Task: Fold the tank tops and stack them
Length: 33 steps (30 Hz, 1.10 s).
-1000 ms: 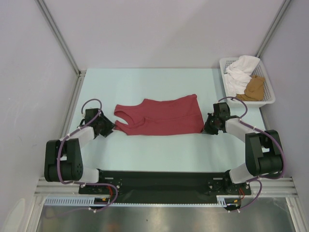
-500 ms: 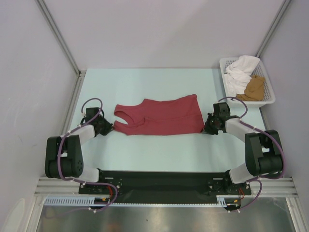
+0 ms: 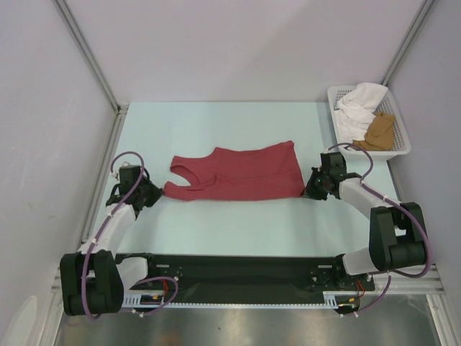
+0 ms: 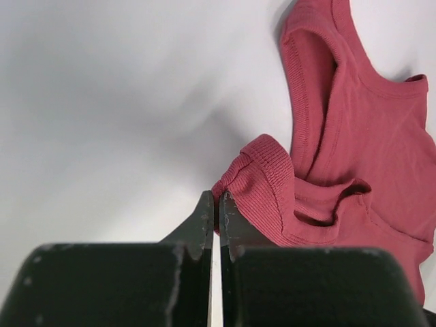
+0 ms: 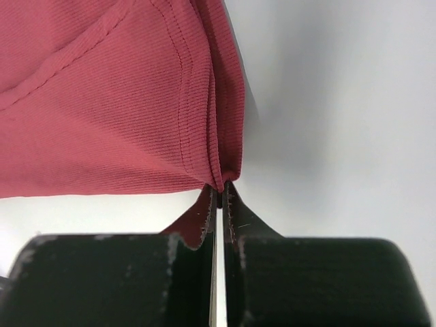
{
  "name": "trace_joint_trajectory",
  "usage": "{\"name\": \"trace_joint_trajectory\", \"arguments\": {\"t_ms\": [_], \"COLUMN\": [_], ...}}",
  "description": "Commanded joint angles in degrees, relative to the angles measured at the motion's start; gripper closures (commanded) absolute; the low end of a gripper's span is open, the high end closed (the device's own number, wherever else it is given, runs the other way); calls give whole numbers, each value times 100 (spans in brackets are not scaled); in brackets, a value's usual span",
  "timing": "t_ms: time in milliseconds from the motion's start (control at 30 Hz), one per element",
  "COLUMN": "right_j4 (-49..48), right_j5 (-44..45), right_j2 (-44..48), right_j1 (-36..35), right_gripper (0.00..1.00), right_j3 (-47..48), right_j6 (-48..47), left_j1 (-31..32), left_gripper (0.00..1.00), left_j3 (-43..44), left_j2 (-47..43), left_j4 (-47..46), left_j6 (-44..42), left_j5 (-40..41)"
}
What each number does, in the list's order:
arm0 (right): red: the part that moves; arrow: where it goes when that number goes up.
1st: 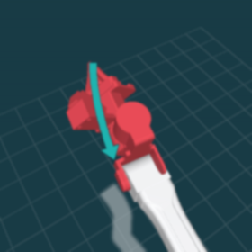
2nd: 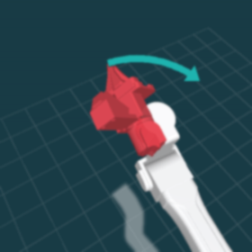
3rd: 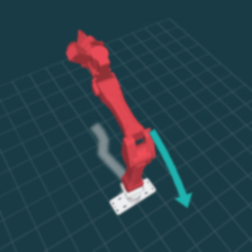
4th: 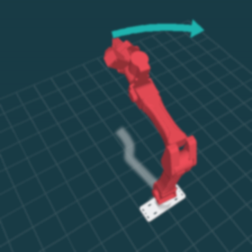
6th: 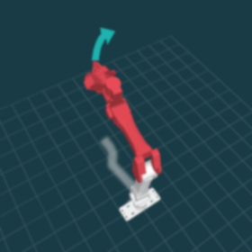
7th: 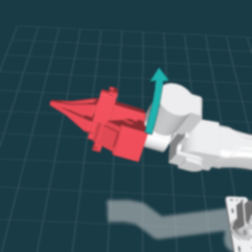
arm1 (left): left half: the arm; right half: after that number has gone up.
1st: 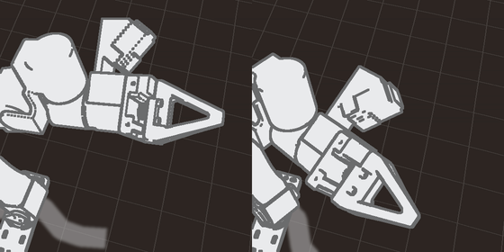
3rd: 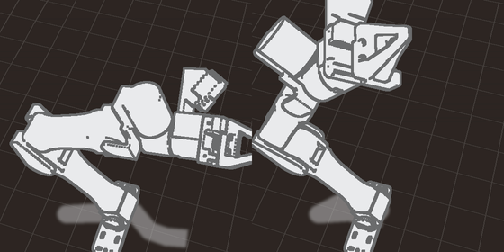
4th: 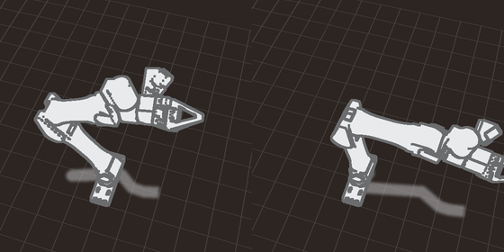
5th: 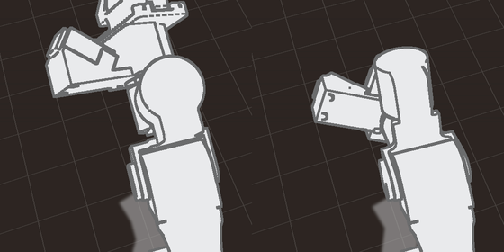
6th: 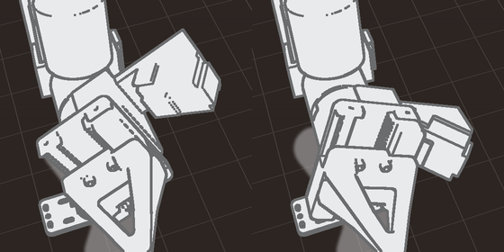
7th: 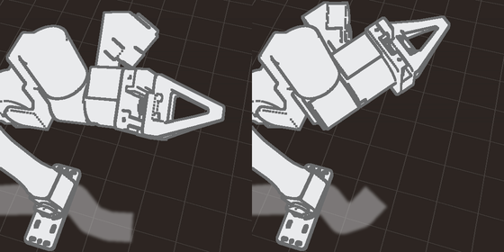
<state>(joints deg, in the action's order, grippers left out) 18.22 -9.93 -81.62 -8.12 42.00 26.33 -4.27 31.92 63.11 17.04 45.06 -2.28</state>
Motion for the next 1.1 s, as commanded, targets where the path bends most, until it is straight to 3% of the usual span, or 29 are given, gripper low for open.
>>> {"name": "trace_joint_trajectory", "arguments": {"t_ms": [0,400,467,733,933,967,1000,1067], "right_j4": [112,68,164,402,490,498,516,499], "right_j5": [18,114,517,677,817,870,957,958], "right_j2": [199,393,594,938,1428,1552,1666,1948], "right_j1": [47,39,-171,-287,-401,-401,-410,-410], "right_gripper": [100,100,100,100,100,100,90,80], "right_j3": [-77,-640,-649,-772,-1123,-1185,-1281,-1334], "right_j6": [22,276,338,479,672,707,759,830], "left_j1": [-47,-38,-39,-39,-39,-39,-39,-39], "left_gripper": [100,100,100,100,99,95,89,60], "left_j3": [-334,-1433,-1592,-1707,-1532,-1418,-1373,-1329], "left_j2": [-351,-1467,-1635,-2504,-2629,-2611,-2611,-2646], "left_j4": [300,730,740,1301,1819,2073,2145,2164], "left_j6": [152,1022,1163,1462,1541,1585,1602,1585], "left_j5": [185,492,527,974,1229,1448,1520,1556]}}
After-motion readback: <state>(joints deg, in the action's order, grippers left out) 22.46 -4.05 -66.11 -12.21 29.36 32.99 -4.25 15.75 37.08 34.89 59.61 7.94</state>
